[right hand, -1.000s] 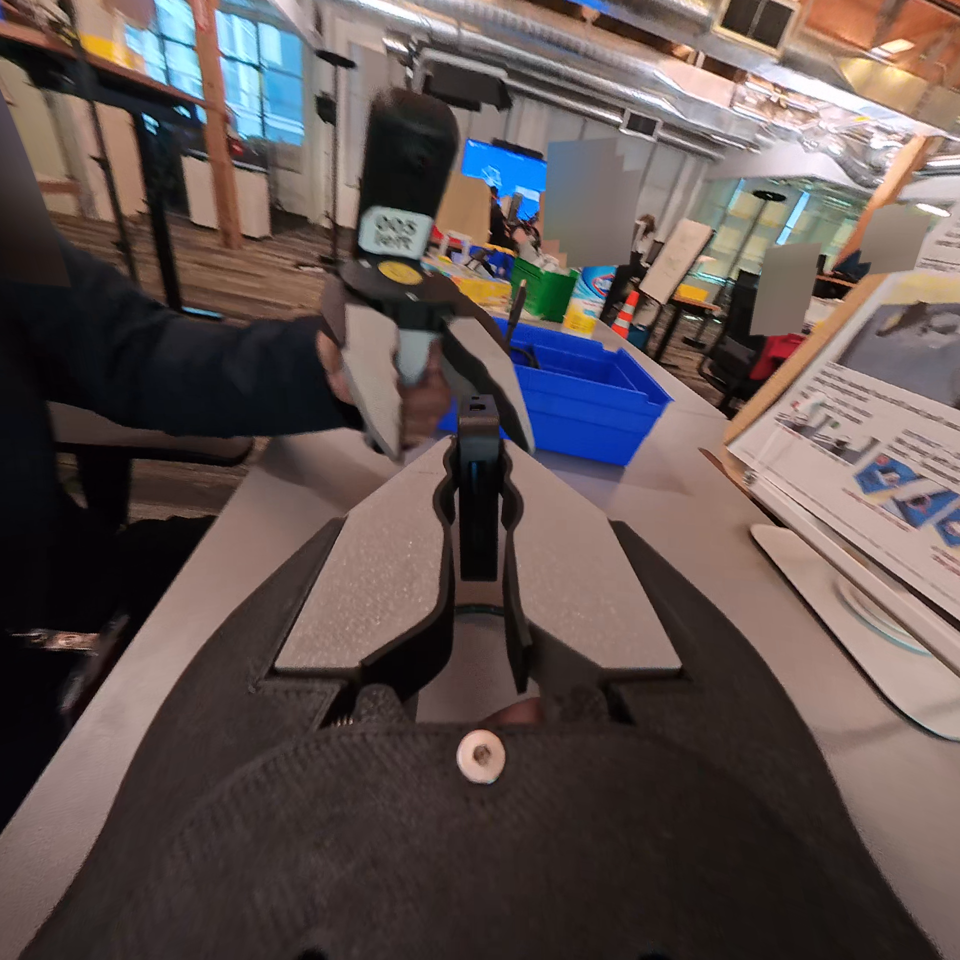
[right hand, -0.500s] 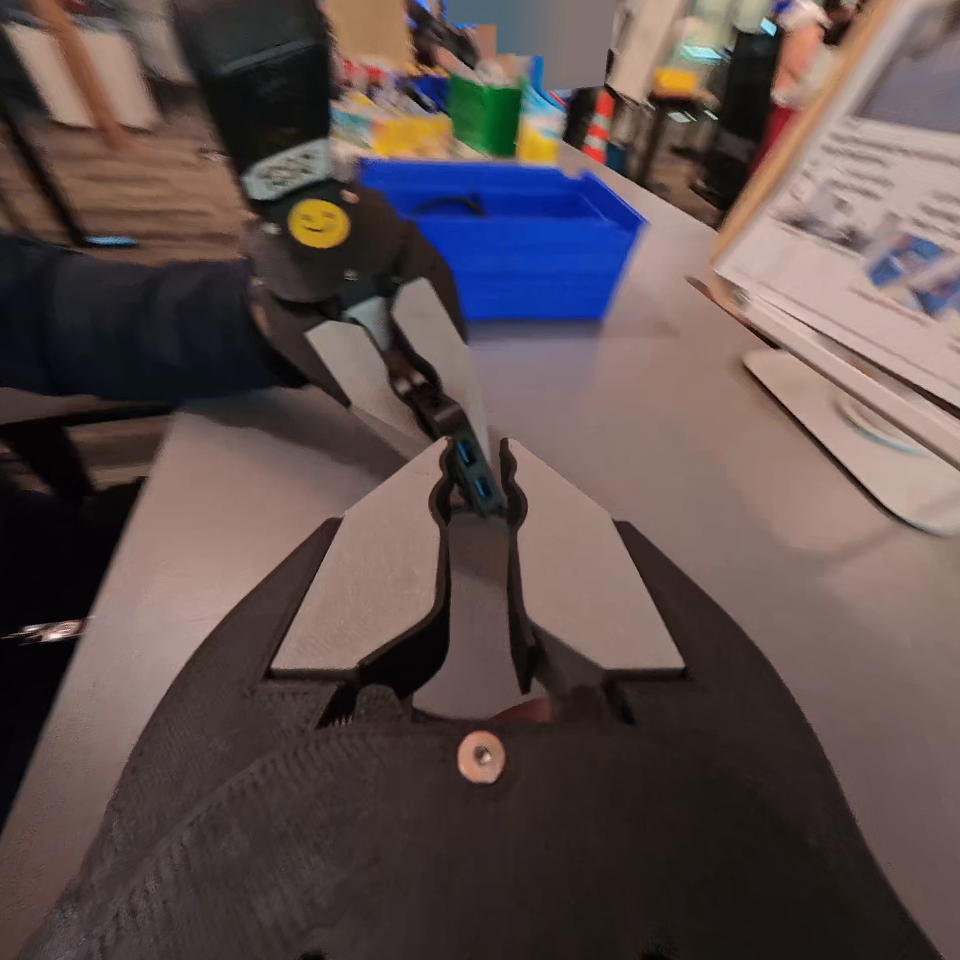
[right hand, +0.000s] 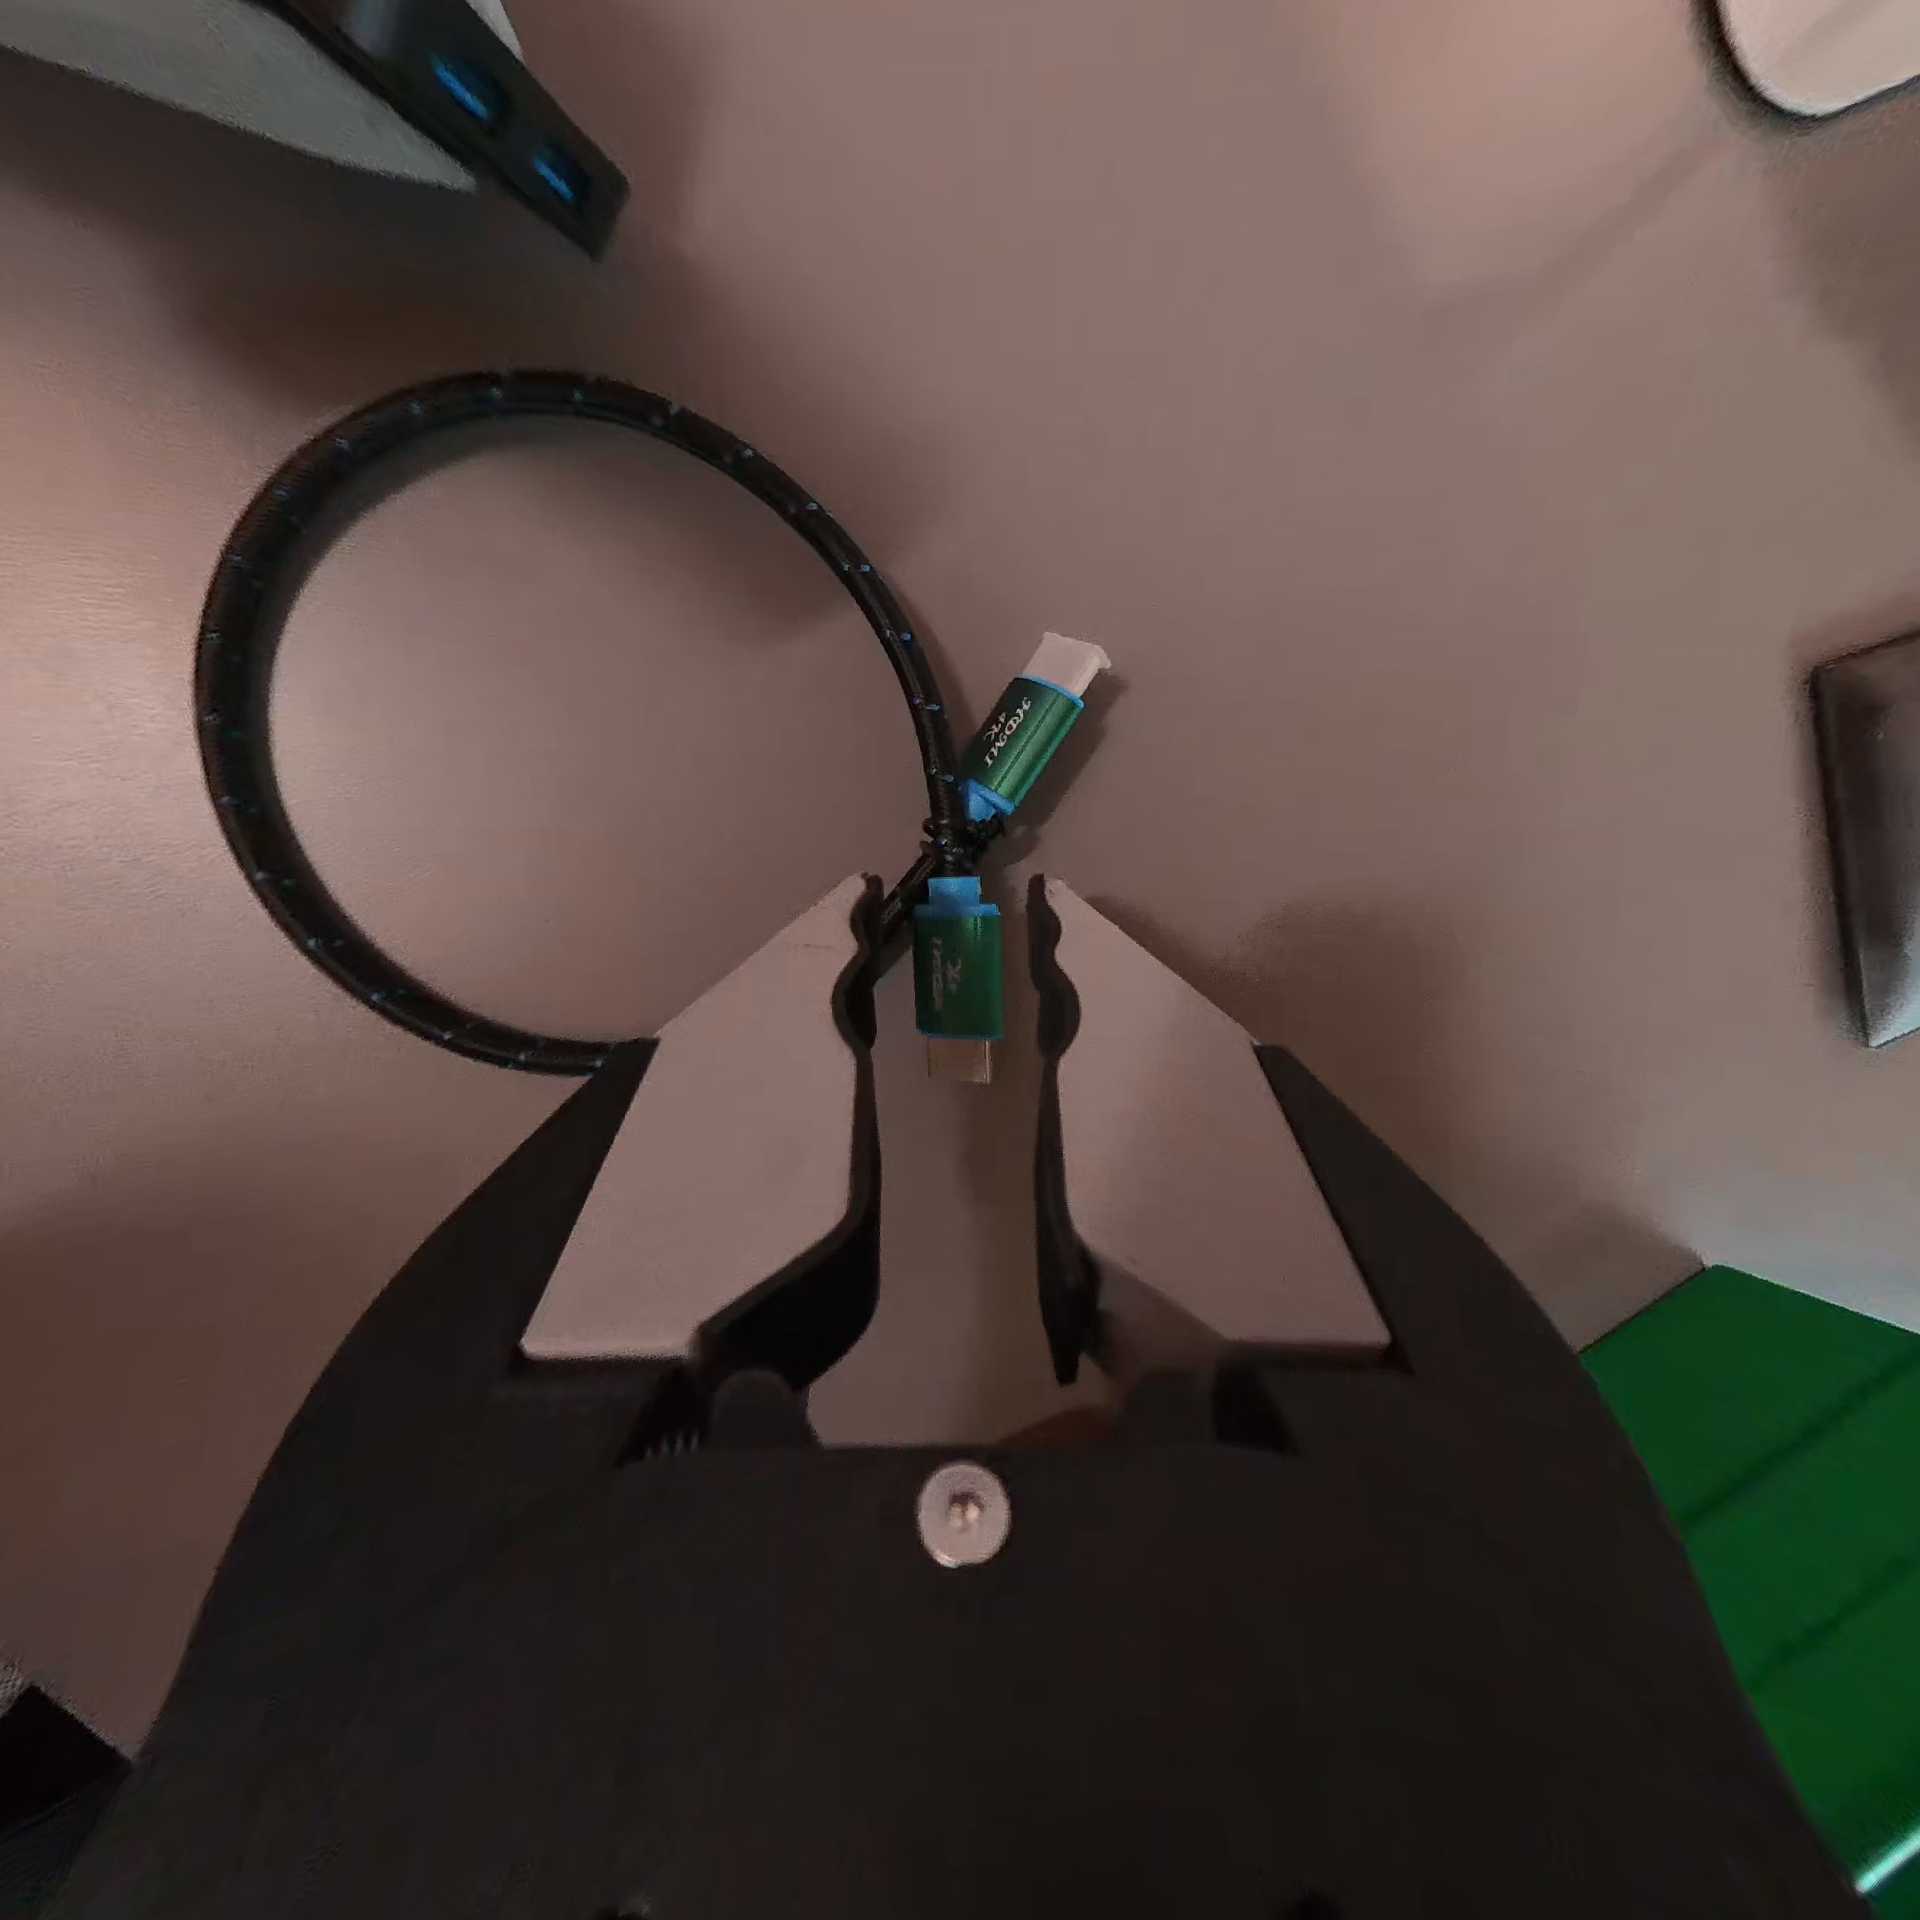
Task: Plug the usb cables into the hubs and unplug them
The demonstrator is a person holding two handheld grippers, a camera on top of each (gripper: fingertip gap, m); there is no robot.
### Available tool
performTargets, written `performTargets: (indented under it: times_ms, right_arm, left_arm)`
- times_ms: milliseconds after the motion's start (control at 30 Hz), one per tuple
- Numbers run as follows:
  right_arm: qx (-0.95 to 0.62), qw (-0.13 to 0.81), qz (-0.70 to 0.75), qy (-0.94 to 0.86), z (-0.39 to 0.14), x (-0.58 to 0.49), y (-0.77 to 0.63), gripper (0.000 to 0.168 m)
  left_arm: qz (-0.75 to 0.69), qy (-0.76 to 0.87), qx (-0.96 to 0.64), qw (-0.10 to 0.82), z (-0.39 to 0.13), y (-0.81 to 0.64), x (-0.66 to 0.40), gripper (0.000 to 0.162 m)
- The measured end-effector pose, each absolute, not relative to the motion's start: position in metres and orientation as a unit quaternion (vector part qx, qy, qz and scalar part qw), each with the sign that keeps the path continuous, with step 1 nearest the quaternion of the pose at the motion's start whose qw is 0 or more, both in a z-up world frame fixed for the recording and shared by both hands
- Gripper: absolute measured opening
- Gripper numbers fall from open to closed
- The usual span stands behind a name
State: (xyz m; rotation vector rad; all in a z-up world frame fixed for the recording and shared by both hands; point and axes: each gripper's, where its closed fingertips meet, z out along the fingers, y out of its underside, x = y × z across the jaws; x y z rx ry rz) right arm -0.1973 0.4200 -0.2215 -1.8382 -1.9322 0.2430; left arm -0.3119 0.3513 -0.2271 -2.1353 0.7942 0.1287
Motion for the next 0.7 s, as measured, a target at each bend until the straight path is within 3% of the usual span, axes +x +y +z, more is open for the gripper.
performTargets:
  times_ms: [167,467,567,700]
  right_arm:
    - [-0.682,0.196,0.049,-0.702,-0.238,-0.194,0.424,0.014]
    - [-0.698,0.161,0.085,-0.693,-0.242,-0.193,0.425,0.014]
    - [-0.697,0.133,0.070,-0.701,-0.241,-0.192,0.429,0.023]
    - [-0.696,0.073,0.073,-0.710,-0.246,-0.195,0.422,0.021]
  left_arm:
    - [0.059,0.307,-0.852,0.421,-0.227,0.353,-0.319,0.011]
    - [-0.007,0.319,-0.853,0.412,-0.227,0.343,-0.304,0.011]
    - [-0.009,0.314,-0.856,0.411,-0.227,0.342,-0.307,0.011]
    - [-0.001,0.311,-0.856,0.412,-0.227,0.344,-0.309,0.011]
